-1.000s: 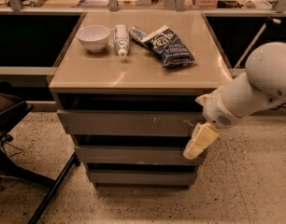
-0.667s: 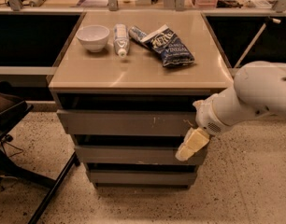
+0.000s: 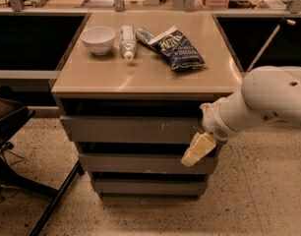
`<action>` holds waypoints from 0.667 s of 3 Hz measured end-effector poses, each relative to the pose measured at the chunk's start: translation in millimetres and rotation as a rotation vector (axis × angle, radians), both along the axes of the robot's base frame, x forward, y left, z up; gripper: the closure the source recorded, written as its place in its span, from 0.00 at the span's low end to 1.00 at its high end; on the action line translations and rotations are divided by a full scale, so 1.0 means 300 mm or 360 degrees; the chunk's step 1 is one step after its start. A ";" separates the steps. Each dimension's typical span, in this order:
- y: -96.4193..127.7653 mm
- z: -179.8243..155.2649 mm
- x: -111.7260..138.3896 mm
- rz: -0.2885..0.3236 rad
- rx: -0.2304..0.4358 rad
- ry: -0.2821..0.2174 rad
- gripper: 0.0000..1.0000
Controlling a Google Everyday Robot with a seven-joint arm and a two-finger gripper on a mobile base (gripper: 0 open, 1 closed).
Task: Open top drawer
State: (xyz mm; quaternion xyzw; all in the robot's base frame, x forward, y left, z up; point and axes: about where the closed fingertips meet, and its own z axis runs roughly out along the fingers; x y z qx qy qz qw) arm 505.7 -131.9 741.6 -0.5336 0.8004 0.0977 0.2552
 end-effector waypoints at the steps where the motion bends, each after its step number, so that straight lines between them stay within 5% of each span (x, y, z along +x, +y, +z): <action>1: 0.052 -0.036 0.075 0.0040 0.0002 -0.0061 0.00; 2: 0.094 -0.080 0.149 0.0041 -0.0005 -0.0126 0.00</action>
Offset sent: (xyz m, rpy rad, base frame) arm 0.0742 0.0421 -0.0399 -0.0079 -0.1336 0.0195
